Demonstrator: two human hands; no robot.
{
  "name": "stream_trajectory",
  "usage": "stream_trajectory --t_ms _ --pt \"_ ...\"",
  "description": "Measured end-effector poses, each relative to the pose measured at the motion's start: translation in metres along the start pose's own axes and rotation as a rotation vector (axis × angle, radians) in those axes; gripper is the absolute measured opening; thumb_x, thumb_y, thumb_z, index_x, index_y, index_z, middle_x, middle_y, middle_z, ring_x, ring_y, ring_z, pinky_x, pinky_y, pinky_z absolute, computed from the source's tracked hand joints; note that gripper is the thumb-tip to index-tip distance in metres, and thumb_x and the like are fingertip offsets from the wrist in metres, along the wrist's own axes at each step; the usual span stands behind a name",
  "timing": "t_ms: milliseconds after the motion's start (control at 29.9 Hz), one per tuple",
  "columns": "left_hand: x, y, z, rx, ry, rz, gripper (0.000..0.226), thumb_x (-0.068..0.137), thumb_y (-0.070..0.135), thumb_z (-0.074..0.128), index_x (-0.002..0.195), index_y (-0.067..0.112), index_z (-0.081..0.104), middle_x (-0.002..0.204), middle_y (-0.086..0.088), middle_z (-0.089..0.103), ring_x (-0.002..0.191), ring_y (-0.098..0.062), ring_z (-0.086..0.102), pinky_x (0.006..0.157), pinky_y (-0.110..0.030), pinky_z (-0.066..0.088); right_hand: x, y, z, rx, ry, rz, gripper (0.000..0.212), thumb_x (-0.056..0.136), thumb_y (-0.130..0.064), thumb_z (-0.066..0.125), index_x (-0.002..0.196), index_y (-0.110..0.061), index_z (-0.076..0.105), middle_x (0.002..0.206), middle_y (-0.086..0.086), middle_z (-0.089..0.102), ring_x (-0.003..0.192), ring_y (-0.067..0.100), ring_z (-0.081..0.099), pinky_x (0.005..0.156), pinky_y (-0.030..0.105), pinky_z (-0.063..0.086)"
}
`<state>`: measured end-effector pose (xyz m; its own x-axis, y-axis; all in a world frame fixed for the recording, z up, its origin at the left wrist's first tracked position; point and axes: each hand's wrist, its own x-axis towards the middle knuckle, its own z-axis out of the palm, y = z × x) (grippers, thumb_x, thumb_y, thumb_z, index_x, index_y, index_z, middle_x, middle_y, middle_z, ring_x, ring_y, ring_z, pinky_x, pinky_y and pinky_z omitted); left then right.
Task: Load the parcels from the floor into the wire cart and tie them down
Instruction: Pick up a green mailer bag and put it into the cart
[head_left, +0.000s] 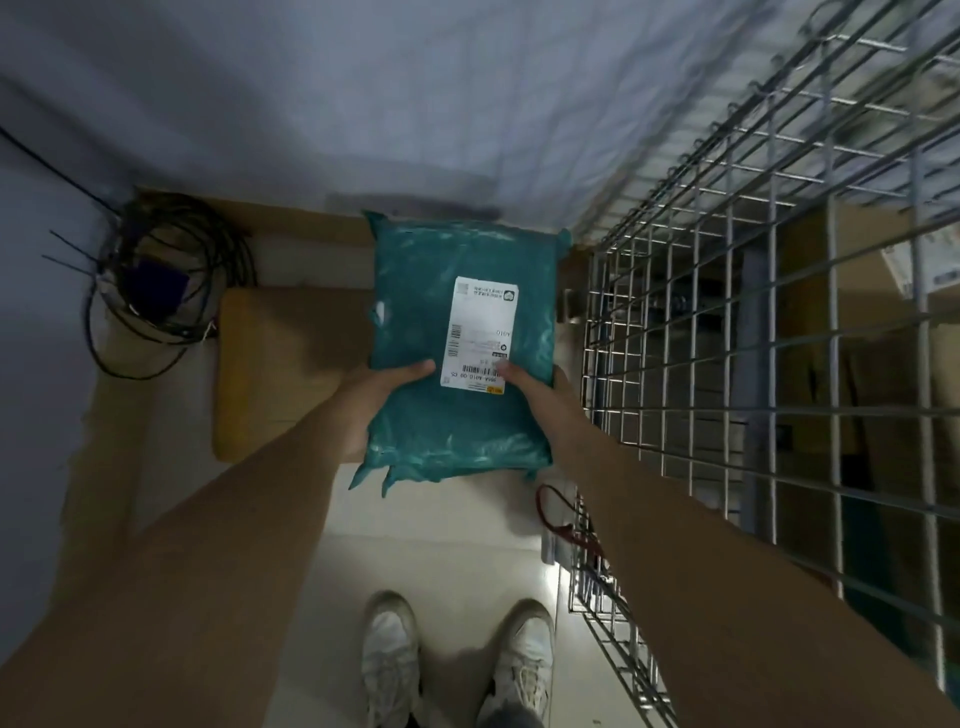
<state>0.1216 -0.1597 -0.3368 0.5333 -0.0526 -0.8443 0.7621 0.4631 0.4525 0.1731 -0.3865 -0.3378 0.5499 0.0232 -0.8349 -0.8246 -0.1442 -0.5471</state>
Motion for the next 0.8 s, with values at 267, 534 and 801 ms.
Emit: stream_trajectory --t_ms 267,534,801 --pt "0.002 -0.009 0.004 -0.047 0.016 0.067 0.054 0.082 0.026 0.086 0.132 0.015 0.069 0.125 -0.013 0.074 0.112 -0.036 0.072 0.099 -0.056 0.056 0.006 0.014 -0.004 0.116 -0.093 -0.057 0.075 0.068 -0.041 0.095 0.134 -0.032 0.061 0.114 -0.003 0.077 0.104 0.022 0.075 0.091 0.049 0.060" --pt "-0.063 0.028 0.023 -0.020 0.031 0.177 0.046 0.083 0.022 0.085 0.128 0.020 0.070 0.120 -0.010 0.076 0.110 -0.034 0.074 0.098 -0.054 0.056 -0.050 -0.024 -0.005 0.134 -0.118 -0.086 0.059 0.072 -0.035 0.093 0.123 -0.038 0.063 0.112 -0.004 0.078 0.104 0.023 0.075 0.090 0.050 0.061" --pt "-0.186 0.127 0.078 0.018 0.077 0.375 0.052 0.077 0.017 0.088 0.125 0.022 0.070 0.112 -0.007 0.079 0.098 -0.030 0.077 0.082 -0.045 0.061 -0.168 -0.139 -0.008 0.122 -0.103 -0.241 0.068 0.065 -0.041 0.097 0.124 -0.031 0.064 0.117 0.002 0.076 0.105 0.024 0.074 0.089 0.046 0.062"
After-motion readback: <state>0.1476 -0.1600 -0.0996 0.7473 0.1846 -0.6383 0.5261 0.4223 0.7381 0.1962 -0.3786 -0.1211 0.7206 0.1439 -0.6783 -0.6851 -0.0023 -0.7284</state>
